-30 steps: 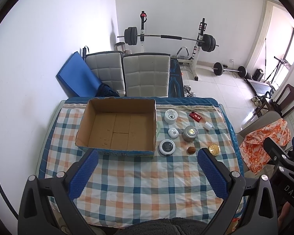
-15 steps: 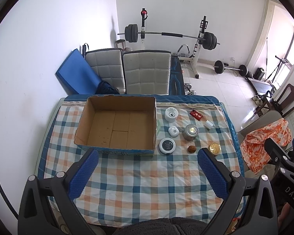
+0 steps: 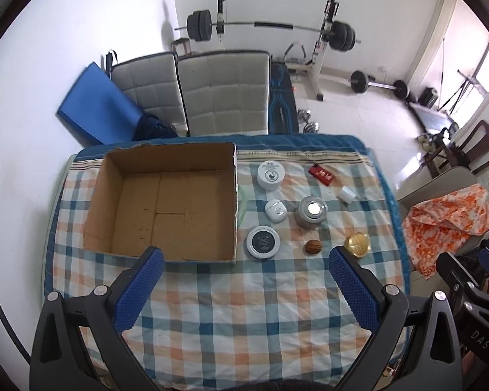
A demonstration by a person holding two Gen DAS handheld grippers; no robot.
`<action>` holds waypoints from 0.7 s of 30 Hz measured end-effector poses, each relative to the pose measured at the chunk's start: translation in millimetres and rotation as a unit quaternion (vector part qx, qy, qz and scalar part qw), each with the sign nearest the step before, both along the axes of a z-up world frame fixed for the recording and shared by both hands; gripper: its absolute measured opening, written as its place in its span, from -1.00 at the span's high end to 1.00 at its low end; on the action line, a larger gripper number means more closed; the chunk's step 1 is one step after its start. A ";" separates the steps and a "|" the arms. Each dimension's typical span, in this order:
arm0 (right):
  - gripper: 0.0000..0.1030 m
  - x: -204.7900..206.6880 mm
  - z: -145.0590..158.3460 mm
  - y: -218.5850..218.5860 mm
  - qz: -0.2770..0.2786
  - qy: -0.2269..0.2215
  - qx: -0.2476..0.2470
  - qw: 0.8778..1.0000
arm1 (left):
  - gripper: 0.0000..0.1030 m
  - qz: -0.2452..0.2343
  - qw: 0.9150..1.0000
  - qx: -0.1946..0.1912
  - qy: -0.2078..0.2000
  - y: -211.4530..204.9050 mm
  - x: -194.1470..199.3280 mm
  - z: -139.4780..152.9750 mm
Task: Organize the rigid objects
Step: 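Grasp the white cream jar with the left tool while the right tool grasps the silver tin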
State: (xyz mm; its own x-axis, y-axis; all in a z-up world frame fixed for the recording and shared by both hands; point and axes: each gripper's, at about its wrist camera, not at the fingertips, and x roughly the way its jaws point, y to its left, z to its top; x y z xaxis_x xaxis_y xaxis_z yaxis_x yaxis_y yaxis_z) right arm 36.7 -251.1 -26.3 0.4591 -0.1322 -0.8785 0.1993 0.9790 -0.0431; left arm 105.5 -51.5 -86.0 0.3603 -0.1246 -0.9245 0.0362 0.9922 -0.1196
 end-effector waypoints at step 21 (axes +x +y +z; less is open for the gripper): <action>-0.78 224.4 -316.0 4.9 0.018 0.231 0.157 0.960 | -1.00 0.016 0.972 0.192 0.132 -27.2 202.5 -208.7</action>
State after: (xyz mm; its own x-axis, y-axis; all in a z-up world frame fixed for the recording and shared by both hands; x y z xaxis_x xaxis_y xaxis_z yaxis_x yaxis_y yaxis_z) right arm 261.1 -246.1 -342.3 0.0102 0.1800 -0.9836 0.1965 0.9641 0.1785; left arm 308.0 -78.7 -294.7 0.1016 0.2545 -0.9617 0.0237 0.9658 0.2581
